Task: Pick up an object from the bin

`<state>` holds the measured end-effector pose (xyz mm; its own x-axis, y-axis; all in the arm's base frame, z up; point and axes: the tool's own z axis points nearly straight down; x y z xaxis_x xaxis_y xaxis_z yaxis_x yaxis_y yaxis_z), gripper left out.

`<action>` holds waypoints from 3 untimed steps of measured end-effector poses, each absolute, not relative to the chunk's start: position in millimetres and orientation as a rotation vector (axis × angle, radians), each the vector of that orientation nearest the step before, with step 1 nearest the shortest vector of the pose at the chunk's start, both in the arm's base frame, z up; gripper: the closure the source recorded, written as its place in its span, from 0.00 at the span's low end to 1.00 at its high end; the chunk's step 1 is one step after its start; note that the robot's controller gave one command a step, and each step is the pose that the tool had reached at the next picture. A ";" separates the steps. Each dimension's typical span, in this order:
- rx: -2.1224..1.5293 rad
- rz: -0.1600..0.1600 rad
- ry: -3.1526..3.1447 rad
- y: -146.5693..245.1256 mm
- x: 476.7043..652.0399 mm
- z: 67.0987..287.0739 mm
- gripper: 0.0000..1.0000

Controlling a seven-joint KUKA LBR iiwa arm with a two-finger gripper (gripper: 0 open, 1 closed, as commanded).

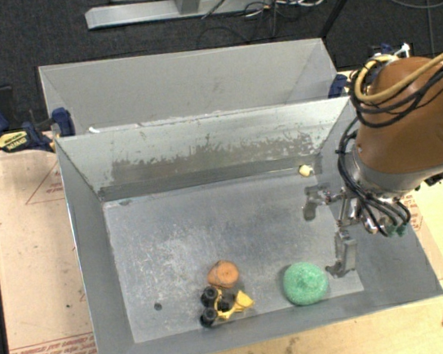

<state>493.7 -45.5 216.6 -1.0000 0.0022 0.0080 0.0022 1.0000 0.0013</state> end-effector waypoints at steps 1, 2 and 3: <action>0.000 -0.001 -3.142 -45.2 495.2 221.0 0.00; 0.090 0.000 -3.146 -39.8 487.8 144.7 0.00; 0.173 -0.002 -3.134 -37.5 483.5 108.0 0.00</action>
Offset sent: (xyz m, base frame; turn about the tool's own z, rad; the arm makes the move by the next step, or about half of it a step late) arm -0.0152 0.0105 -0.1466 -0.1165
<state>483.5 -37.5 108.0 -0.9939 -0.1099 0.0023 -0.1099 0.9939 0.0014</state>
